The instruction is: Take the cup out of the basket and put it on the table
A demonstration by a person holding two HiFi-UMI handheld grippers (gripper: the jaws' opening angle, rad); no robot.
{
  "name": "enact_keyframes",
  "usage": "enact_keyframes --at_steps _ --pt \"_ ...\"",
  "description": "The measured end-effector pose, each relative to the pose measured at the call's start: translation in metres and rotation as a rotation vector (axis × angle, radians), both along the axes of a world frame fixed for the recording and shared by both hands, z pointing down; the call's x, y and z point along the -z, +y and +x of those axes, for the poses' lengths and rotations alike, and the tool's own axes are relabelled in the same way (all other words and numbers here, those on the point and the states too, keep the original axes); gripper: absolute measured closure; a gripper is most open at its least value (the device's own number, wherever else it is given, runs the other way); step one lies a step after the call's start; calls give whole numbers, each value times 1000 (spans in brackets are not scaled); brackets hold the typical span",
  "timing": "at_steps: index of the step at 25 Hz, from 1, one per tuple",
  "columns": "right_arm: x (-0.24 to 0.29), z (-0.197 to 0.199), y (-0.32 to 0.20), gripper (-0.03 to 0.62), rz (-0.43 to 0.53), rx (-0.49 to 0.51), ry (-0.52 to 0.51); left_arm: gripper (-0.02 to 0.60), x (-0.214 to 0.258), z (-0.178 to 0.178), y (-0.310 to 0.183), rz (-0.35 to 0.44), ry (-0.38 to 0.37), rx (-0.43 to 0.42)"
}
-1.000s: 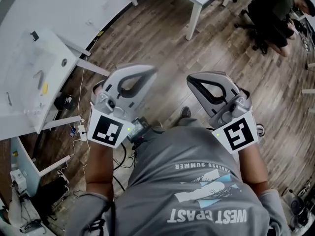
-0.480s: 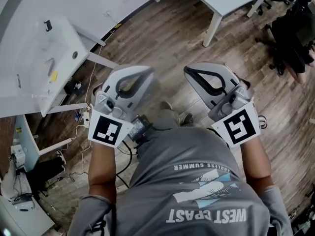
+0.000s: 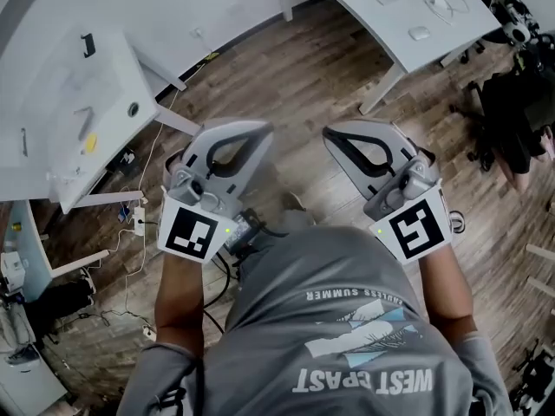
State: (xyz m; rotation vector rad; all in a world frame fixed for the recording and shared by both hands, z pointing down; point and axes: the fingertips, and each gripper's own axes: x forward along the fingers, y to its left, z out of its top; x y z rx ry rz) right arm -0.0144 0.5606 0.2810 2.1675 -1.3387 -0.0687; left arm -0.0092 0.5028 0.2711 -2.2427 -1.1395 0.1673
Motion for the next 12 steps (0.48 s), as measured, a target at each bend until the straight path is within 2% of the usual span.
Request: enact_keyframes --at_steps 4,12 --pt "11 34 -24 583 -2 23 25 574 12 32 -25 -13 44 21" --pt "4 101 -54 583 -14 141 1 574 13 95 -60 -7 33 142"
